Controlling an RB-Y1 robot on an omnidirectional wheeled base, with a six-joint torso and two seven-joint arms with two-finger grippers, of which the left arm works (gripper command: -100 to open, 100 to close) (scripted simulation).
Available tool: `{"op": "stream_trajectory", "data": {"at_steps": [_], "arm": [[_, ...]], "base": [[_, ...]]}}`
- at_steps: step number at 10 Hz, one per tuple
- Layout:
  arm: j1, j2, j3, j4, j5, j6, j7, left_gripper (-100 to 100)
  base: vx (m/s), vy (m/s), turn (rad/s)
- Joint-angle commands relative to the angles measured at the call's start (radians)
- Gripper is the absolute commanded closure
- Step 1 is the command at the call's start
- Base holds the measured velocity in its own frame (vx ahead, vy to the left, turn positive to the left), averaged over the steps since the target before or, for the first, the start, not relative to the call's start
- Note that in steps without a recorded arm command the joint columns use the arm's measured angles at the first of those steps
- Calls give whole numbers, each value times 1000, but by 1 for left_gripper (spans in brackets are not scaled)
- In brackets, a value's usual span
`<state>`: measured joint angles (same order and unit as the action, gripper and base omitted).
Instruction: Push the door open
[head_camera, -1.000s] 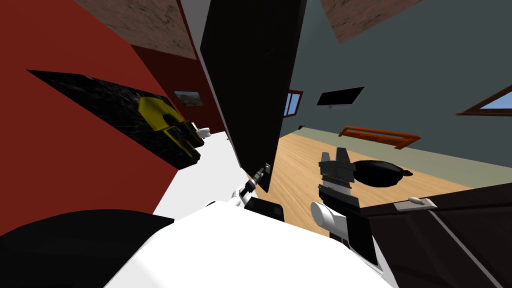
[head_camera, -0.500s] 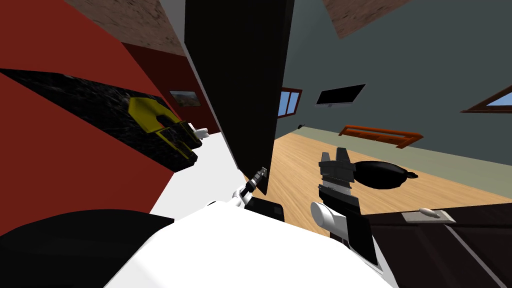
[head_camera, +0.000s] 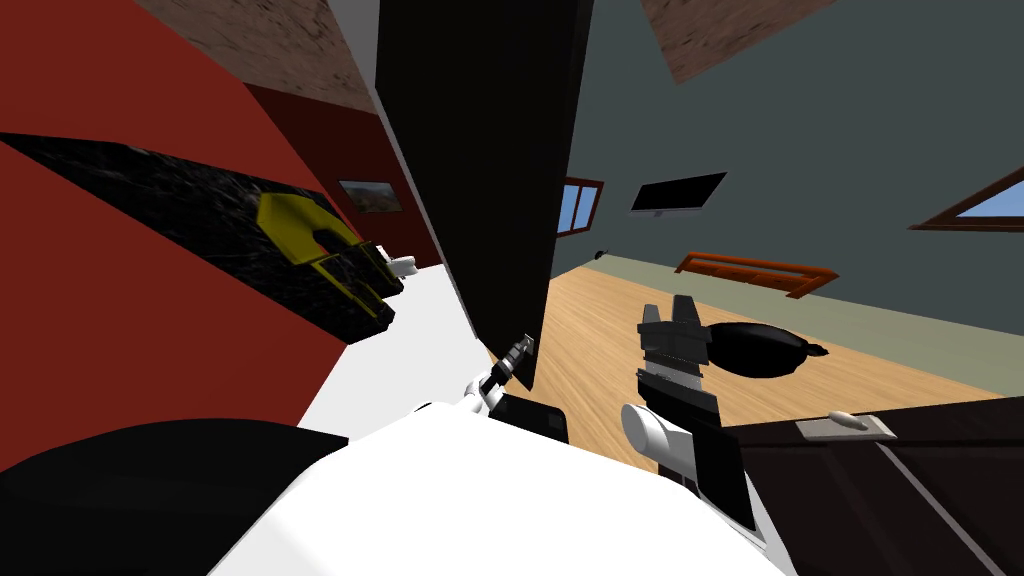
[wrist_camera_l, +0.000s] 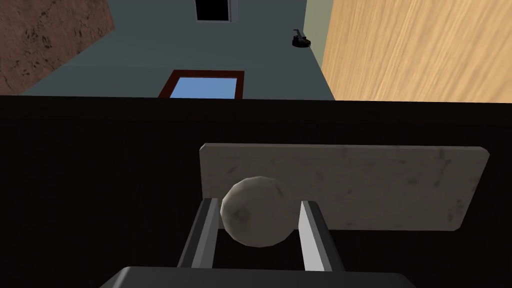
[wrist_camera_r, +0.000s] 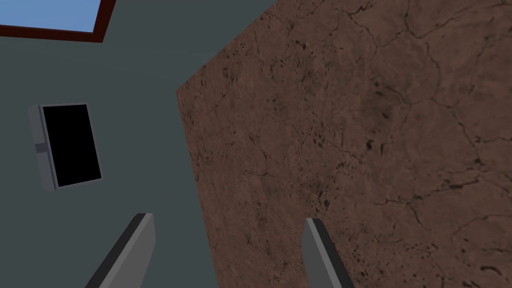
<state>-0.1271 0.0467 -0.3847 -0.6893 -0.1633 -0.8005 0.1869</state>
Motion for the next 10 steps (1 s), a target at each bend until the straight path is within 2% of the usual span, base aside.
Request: {"op": "stream_trajectory", "data": {"at_steps": [1, 5, 10], "arm": [[-1, 4, 13, 2, 6, 0, -6, 100], [-5, 12, 46, 8, 21, 2, -21, 100], [-11, 19, 113, 19, 51, 4, -50, 100]], "base": [[92, -78, 13], [165, -117, 31], [143, -138, 51]]}}
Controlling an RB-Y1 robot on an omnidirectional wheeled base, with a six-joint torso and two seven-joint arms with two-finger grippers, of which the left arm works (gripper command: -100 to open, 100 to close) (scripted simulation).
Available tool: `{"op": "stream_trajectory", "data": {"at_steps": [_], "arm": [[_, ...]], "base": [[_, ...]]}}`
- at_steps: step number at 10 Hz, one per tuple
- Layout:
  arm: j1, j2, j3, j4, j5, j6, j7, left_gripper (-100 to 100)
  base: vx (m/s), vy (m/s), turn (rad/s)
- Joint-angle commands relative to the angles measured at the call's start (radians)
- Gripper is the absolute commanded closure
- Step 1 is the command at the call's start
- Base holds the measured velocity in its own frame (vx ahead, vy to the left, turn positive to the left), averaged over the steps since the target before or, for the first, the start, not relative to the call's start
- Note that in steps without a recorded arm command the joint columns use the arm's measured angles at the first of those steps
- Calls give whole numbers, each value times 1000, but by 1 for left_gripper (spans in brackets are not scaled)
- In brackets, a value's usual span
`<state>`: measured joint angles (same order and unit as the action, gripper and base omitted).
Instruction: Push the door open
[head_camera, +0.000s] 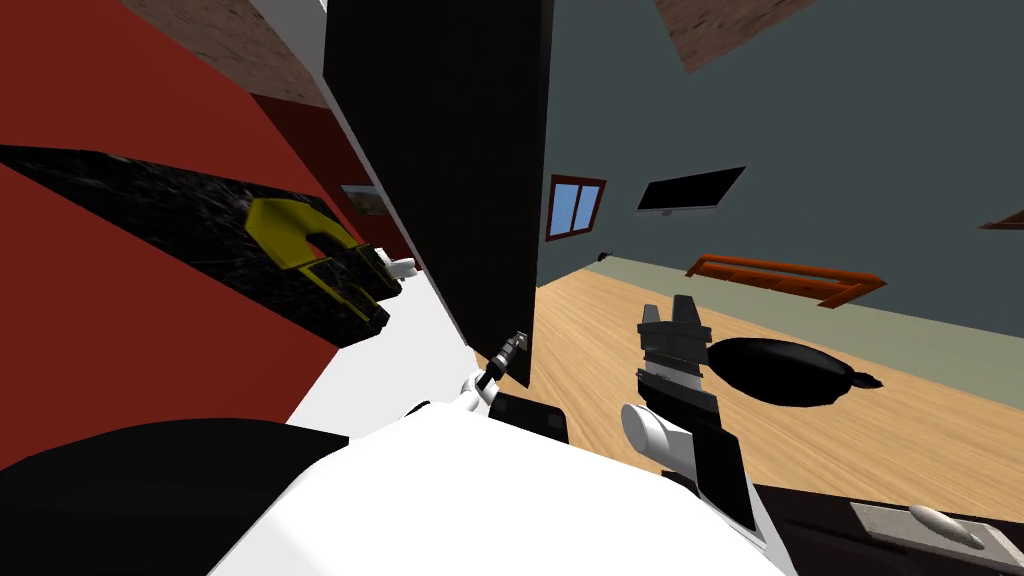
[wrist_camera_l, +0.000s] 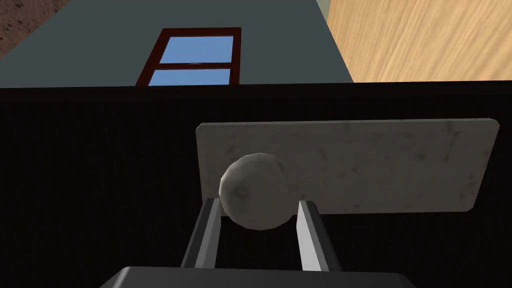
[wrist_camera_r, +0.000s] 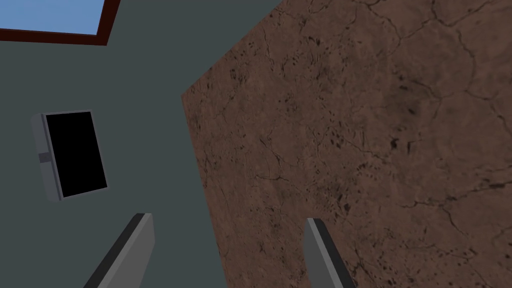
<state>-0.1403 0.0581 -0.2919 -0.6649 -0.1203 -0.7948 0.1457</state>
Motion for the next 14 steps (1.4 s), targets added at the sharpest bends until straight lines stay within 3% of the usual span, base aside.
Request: {"op": "stream_trajectory", "data": {"at_steps": [1, 2, 3, 7, 9, 10, 14], "arm": [[1, 7, 29, -4, 13, -1, -13, 100], [-1, 7, 48, 0, 21, -1, -22, 100], [23, 14, 28, -40, 14, 18, -8, -100], [31, 7, 27, -49, 18, 18, -3, -100], [36, -7, 26, -56, 21, 18, 1, -100], [37, -1, 26, -61, 20, 22, 0, -100], [40, 6, 34, -54, 23, 9, -8, -100]], "base": [[151, -94, 89], [181, -121, 65], [-56, -71, 89], [-237, 23, 38], [-241, 0, 54], [-111, 3, 7], [167, -66, -23]]}}
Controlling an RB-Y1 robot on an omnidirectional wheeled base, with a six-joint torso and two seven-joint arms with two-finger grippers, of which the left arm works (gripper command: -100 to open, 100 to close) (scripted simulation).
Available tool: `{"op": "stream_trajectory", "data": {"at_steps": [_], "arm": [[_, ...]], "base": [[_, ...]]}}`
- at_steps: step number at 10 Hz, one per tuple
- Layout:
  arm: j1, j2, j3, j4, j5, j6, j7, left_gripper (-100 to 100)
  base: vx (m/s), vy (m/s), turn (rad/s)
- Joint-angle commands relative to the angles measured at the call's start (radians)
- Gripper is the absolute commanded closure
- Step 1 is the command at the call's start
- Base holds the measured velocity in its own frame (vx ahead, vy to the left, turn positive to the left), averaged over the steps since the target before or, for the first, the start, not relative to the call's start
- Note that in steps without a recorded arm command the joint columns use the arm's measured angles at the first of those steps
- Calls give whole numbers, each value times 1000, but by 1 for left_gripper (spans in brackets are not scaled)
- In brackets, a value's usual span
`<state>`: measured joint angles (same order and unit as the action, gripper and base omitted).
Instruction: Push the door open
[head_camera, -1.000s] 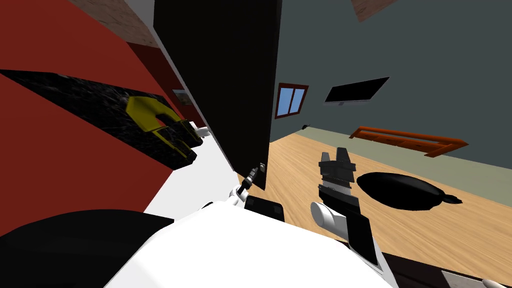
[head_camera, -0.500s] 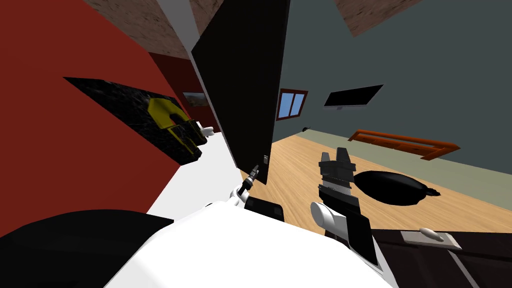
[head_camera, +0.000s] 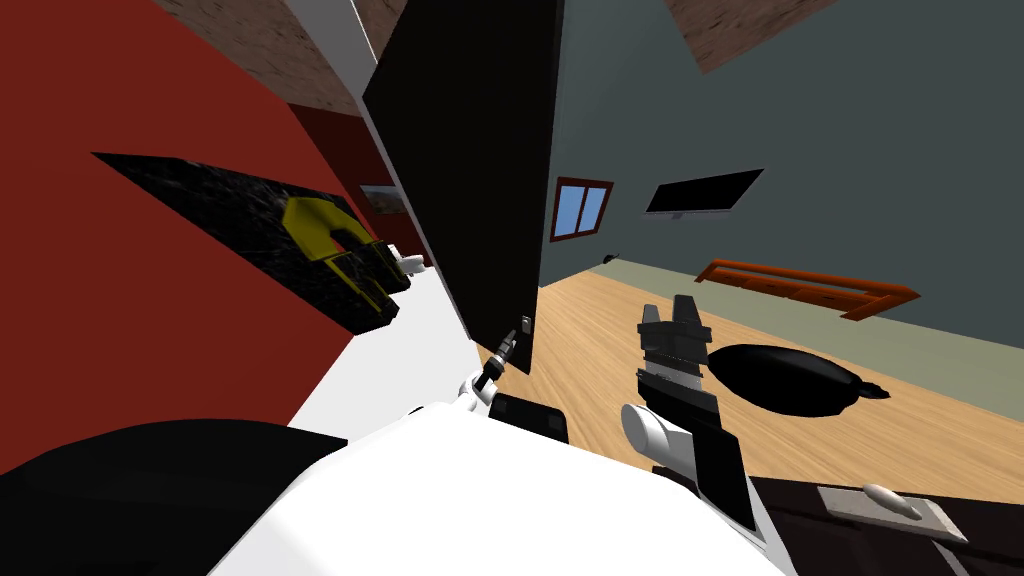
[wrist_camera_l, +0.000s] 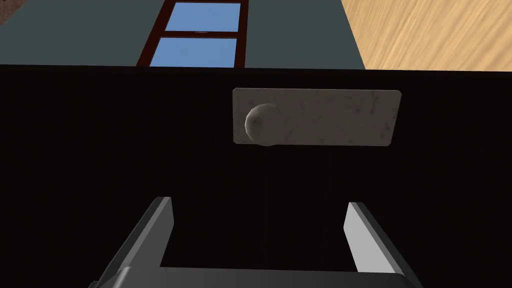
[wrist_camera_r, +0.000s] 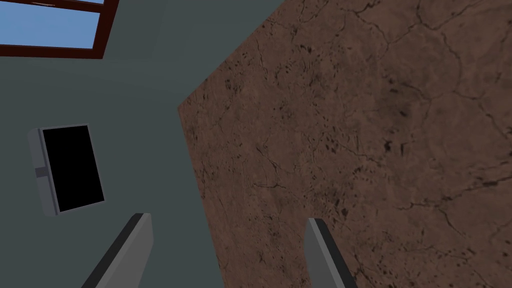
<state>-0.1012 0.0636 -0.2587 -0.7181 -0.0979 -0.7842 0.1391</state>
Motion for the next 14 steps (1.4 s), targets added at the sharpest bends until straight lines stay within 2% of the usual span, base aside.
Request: {"op": "stream_trajectory", "data": {"at_steps": [1, 5, 6, 7, 12, 14], "arm": [[2, 0, 4, 2, 1, -5, -4, -100], [4, -14, 14, 11, 5, -22, -15, -100], [4, -11, 12, 10, 4, -20, -14, -100], [4, -11, 12, 10, 4, -20, -14, 100], [4, -11, 12, 10, 4, -20, -14, 100], [0, -7, 36, 17, 16, -13, -25, 100]], "base": [[220, -85, -27], [231, -83, -29], [99, -39, 18], [-23, 4, -7], [-17, 7, -4], [127, -86, 46]]}}
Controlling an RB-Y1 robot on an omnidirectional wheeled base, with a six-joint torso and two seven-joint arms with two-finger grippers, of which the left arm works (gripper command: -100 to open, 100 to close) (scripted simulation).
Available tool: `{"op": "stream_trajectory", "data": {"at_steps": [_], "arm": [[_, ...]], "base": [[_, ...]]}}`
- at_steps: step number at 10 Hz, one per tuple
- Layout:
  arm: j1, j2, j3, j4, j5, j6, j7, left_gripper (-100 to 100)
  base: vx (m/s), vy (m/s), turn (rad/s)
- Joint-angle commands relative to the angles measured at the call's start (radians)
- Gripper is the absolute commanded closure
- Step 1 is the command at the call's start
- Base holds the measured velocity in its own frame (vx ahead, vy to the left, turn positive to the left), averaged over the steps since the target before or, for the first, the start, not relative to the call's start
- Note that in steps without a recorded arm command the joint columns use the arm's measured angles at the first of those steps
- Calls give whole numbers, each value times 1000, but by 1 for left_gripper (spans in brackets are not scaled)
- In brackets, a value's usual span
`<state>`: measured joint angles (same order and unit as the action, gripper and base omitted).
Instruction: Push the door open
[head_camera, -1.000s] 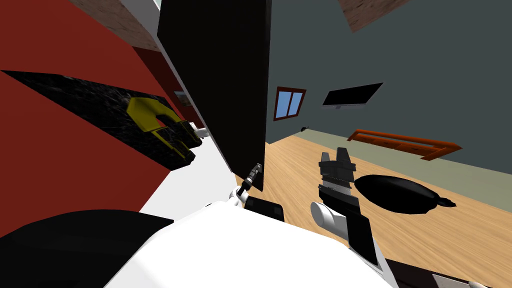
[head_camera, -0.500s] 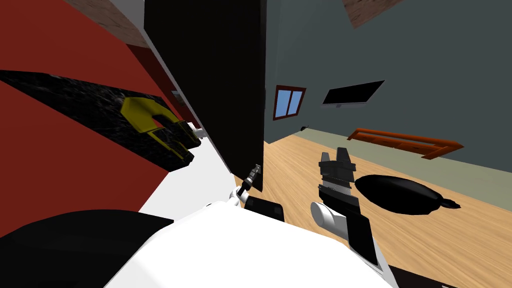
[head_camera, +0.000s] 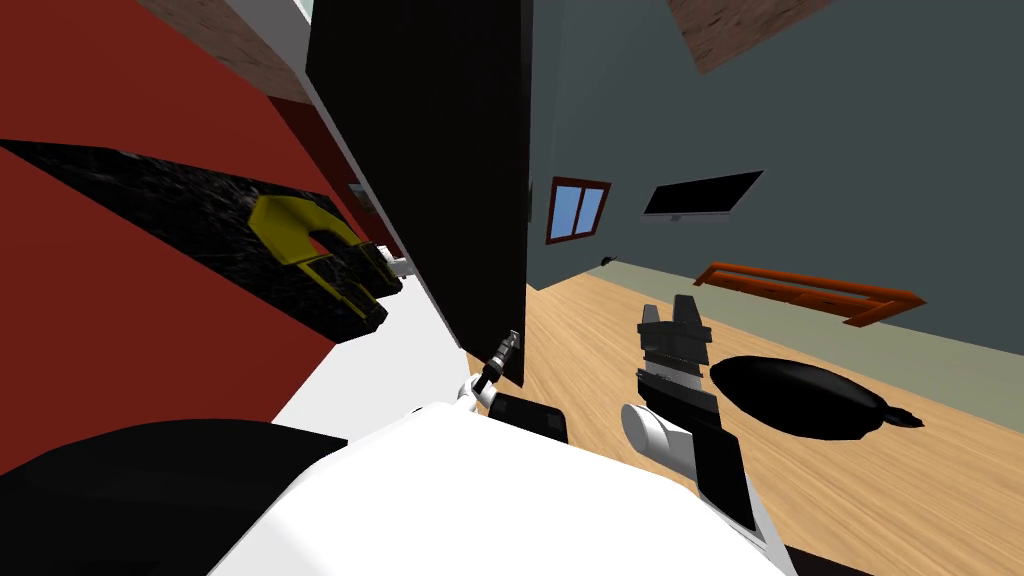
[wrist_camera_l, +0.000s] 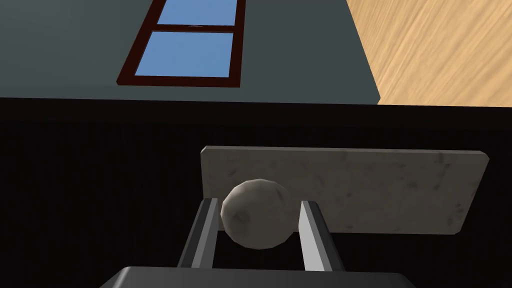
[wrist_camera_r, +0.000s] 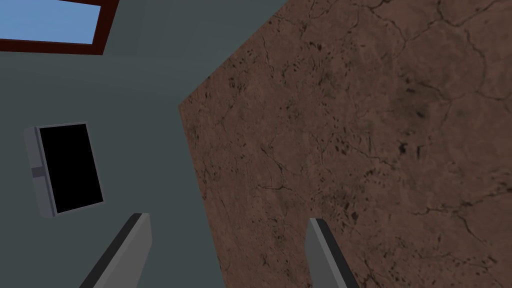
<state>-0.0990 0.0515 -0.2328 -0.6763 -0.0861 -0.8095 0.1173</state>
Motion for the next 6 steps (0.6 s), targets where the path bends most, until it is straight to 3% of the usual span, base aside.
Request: {"op": "stream_trajectory", "data": {"at_steps": [1, 4, 5, 6], "arm": [[-5, 6, 24, -22, 12, 14, -9, 100], [-14, 4, 66, -14, 32, 21, -27, 100], [-14, 4, 66, -14, 32, 21, -27, 100], [-19, -1, 91, -10, 45, 25, -38, 100]], "base": [[170, -151, 80], [164, -138, 57], [129, -91, 34], [141, -120, 58]]}}
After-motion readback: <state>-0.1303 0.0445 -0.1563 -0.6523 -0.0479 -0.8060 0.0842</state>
